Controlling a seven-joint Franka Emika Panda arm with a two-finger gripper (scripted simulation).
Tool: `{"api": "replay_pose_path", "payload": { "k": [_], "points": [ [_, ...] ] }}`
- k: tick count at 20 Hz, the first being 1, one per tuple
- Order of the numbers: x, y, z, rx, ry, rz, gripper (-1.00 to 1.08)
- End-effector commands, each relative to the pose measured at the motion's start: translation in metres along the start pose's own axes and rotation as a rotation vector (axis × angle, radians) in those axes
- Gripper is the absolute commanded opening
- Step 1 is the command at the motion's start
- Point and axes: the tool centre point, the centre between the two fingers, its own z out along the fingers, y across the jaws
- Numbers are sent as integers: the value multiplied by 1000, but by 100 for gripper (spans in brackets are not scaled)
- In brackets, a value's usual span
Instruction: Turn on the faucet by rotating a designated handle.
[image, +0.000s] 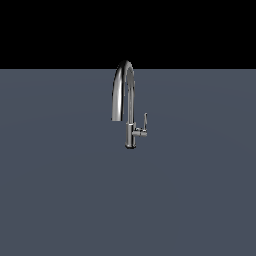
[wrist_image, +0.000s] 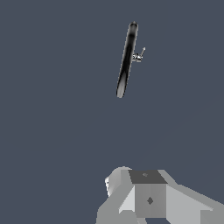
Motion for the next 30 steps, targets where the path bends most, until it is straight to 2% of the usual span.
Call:
{"api": "replay_pose_path", "payload": {
  "k": [1, 12, 30],
  "points": [
    [9, 0, 1, 23, -18, 24, -100],
    [70, 8, 15, 182, -143, 186, -100],
    [176, 39, 67, 499, -387, 501, -100]
  ]
}}
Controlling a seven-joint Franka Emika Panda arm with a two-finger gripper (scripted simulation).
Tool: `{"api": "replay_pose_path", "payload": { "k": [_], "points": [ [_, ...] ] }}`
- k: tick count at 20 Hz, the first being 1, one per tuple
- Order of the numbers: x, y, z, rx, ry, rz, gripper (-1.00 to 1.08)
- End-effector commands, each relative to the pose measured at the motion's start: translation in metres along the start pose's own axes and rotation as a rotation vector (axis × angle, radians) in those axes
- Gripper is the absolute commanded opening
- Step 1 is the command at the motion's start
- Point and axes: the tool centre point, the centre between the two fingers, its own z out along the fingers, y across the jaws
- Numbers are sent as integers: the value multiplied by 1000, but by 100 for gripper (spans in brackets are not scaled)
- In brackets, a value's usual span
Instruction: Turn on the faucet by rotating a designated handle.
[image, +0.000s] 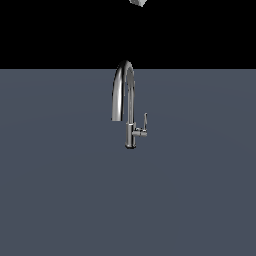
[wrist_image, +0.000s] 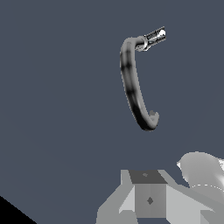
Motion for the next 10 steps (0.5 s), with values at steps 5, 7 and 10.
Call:
{"api": "replay_pose_path", "payload": {
  "k": [5, 7, 10],
  "points": [
    [47, 4, 8, 126, -97, 122, -100],
    [62, 6, 11, 166, -128, 162, -100],
    [85, 10, 18, 229, -177, 222, -100]
  ]
}}
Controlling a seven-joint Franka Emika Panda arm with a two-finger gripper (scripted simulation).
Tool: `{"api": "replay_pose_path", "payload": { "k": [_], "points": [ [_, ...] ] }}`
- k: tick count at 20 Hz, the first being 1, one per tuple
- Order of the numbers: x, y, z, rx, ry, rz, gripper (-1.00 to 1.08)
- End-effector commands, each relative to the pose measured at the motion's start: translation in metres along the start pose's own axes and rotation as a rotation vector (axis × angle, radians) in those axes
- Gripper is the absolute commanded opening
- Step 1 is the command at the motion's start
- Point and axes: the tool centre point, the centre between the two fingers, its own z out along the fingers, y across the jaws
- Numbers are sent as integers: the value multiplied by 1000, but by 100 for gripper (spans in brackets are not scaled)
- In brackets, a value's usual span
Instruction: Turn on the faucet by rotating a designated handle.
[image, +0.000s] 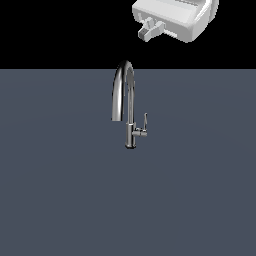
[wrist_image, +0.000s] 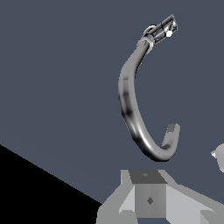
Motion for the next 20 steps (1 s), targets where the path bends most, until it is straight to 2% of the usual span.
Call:
{"api": "replay_pose_path", "payload": {
  "k": [1, 10, 20],
  "points": [
    [20, 1, 2, 54, -42, 52, -100],
    [95, 13, 22, 264, -204, 255, -100],
    [171, 37, 65, 504, -391, 492, -100]
  ]
}}
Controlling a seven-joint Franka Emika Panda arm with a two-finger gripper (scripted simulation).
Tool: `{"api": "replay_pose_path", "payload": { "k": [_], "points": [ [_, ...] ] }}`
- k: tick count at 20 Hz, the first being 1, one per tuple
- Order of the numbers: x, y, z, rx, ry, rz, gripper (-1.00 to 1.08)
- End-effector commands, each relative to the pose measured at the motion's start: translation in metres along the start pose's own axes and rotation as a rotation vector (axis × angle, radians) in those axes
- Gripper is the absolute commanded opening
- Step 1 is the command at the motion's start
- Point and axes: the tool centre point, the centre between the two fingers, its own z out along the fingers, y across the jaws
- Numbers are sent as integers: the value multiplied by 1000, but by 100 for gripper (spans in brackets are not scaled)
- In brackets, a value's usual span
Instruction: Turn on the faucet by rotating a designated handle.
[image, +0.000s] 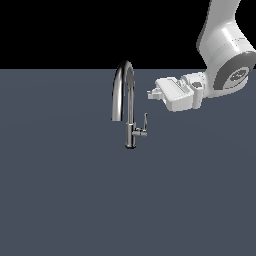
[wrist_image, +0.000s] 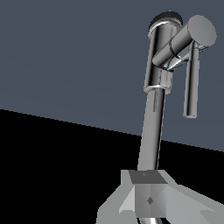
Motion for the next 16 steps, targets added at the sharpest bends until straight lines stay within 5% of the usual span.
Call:
{"api": "replay_pose_path", "payload": {
  "k": [1, 9, 16],
  "points": [
    [20, 1, 3, 55, -43, 54, -100],
    [62, 6, 15, 172, -134, 169, -100],
    [75, 9, 21, 209, -163, 205, -100]
  ]
}}
